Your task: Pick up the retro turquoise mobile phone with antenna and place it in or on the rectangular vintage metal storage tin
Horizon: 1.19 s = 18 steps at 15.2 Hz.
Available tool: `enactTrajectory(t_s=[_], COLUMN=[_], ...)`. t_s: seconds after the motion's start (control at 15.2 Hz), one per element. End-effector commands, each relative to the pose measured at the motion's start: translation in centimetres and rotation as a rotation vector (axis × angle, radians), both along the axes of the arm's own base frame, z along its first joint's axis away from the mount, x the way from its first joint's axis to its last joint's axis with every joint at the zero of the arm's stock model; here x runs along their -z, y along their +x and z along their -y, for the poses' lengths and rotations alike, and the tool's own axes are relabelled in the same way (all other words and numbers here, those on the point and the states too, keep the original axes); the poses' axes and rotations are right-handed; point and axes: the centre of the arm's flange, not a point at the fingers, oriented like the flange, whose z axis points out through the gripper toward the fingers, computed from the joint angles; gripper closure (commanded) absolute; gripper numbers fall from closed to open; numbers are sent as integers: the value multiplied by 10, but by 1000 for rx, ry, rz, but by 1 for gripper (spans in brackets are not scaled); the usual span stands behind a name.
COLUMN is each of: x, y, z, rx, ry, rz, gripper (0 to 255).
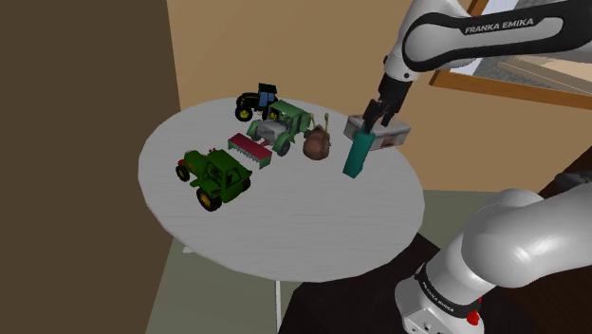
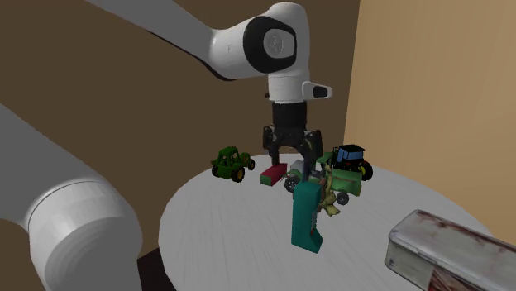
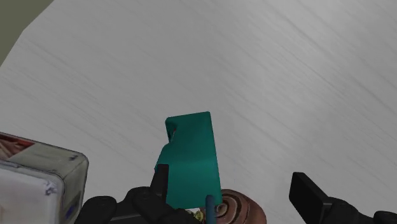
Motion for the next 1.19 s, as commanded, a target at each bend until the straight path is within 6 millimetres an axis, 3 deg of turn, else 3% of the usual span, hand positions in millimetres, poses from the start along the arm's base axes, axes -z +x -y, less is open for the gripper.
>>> enactTrajectory(t_s=[0.0,0.13,0.59,1.12], x=[19,32,72,72], y=[6,11,12,12], z=[20,33,35,35], rx=[0,0,0,0], ry=[0,1,1,1], rz=[-9,-16,-16,-16], gripper=[0,0,0,0])
